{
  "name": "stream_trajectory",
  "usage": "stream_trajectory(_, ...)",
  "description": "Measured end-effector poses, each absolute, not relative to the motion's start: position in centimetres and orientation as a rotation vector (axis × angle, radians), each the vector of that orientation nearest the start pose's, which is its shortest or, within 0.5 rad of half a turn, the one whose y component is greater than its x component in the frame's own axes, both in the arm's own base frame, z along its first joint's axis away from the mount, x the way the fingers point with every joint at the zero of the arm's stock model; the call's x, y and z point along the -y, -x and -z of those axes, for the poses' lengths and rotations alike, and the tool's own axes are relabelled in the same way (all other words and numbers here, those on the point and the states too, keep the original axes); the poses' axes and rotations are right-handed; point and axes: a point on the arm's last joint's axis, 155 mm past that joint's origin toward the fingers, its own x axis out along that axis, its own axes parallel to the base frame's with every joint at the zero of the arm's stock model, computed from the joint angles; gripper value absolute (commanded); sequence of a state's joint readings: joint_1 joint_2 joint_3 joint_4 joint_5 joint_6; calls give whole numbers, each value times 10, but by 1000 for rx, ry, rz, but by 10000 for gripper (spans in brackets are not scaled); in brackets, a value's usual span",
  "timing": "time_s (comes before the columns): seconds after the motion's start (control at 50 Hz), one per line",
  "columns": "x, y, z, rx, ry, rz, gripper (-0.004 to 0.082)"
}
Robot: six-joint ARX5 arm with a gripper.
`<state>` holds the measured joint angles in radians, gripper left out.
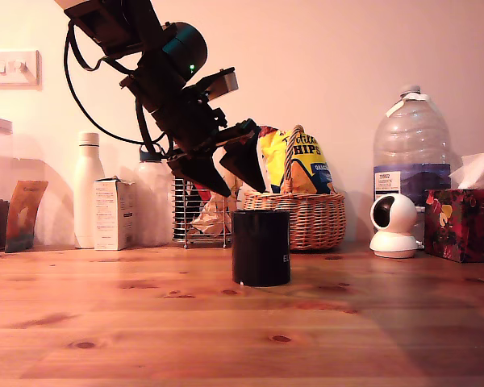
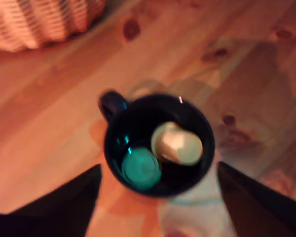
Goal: Pick up the coffee capsules from the table one by one and drop them inside the nearest coffee cup
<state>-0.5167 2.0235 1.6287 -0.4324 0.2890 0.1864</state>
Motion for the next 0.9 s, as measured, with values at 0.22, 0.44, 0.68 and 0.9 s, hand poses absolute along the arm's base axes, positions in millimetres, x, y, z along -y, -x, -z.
stream_trajectory(0.22, 309, -437, -135, -808, -263, 840, -27)
stream_trajectory(0.44, 299, -415, -179, -785, -258, 848, -24)
stream_trajectory(0.68, 287, -404, -224, -711, -238, 837, -24)
stream_trajectory(0.9, 251, -387, -234, -676, -215, 767, -24)
